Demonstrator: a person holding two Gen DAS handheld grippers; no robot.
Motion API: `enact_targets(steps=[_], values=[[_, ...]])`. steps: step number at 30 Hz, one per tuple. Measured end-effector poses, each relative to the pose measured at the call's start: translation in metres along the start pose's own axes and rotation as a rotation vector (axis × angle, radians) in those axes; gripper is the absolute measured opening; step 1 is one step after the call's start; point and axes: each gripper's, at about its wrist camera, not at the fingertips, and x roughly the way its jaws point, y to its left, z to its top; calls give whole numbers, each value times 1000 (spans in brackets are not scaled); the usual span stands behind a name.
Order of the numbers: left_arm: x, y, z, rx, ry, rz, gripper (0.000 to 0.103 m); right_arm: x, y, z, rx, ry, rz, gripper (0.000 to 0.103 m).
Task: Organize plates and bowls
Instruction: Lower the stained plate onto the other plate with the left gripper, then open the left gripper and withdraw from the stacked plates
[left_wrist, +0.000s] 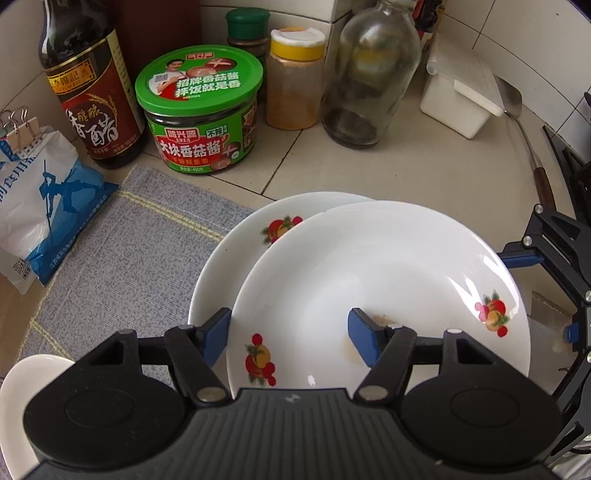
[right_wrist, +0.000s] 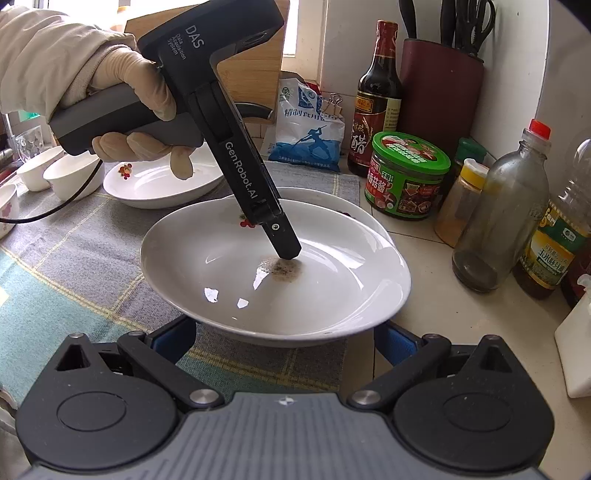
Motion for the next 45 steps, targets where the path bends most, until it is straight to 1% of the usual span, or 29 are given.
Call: enact_targets(steps=[12, 23, 34, 40, 45], values=[[-1, -1, 2, 2, -24, 18, 67, -4, 2, 2, 11, 13, -8, 103], [-5, -1, 2, -14, -34, 38, 69, -2, 2, 7, 18, 48, -16, 103], [-8, -4, 3, -20, -36, 68, 69, -3, 2, 6, 23, 39, -11, 103], [-10, -5, 4, -17, -28, 91, 69, -2, 3, 6, -2, 41, -14, 103], [-12, -5, 5, -24, -28, 107, 71, -3, 1, 5, -13, 43, 5, 103]])
